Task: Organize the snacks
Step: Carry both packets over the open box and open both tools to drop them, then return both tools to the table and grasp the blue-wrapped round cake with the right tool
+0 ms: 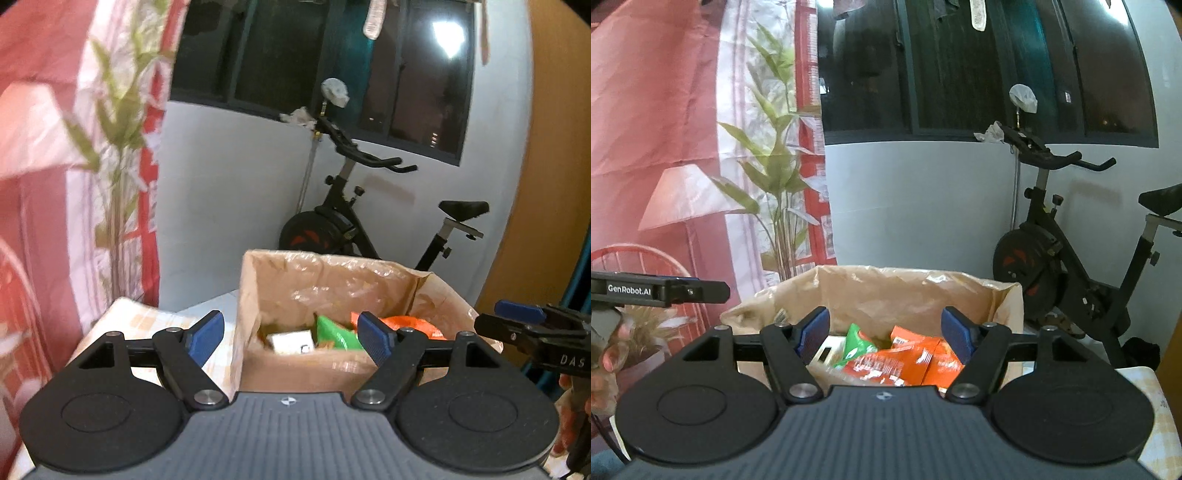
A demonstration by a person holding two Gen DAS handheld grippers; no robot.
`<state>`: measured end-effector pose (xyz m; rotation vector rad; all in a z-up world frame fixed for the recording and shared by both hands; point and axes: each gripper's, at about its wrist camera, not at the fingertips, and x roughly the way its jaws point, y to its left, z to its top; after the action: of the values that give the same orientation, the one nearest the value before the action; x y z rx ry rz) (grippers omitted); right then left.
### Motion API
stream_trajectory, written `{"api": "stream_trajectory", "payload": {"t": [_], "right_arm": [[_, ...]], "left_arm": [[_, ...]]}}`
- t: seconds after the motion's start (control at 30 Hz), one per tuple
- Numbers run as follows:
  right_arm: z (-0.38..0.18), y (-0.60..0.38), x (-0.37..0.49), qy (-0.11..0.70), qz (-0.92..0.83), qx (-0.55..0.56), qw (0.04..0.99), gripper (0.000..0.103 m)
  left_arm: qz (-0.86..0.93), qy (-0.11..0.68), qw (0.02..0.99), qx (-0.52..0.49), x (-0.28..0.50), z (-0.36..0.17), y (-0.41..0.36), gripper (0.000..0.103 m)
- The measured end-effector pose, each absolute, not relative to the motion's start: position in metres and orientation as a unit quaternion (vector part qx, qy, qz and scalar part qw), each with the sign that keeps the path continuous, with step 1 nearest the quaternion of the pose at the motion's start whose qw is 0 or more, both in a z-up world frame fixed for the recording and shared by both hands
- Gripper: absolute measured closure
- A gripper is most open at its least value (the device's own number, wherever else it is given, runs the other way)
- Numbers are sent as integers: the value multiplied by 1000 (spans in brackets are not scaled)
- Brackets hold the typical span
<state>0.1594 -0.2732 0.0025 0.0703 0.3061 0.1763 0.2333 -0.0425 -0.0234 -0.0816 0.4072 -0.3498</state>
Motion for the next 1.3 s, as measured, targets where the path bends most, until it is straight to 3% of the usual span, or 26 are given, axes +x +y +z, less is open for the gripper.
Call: {"api": "stream_trajectory", "payload": {"t": [0.4, 0.8, 1.3], "right_arm": [[-36, -258, 134, 185, 91, 18, 978, 33], [-77, -273, 116, 234, 76, 49, 968, 33], [-169, -279, 128, 366, 98, 43, 925, 33]], "left_arm": [[-142, 253, 955, -63, 215, -65, -30, 22], [-124, 299, 946, -14, 203, -108, -45, 22], [-109, 358, 927, -9, 210, -156, -45, 23]]}}
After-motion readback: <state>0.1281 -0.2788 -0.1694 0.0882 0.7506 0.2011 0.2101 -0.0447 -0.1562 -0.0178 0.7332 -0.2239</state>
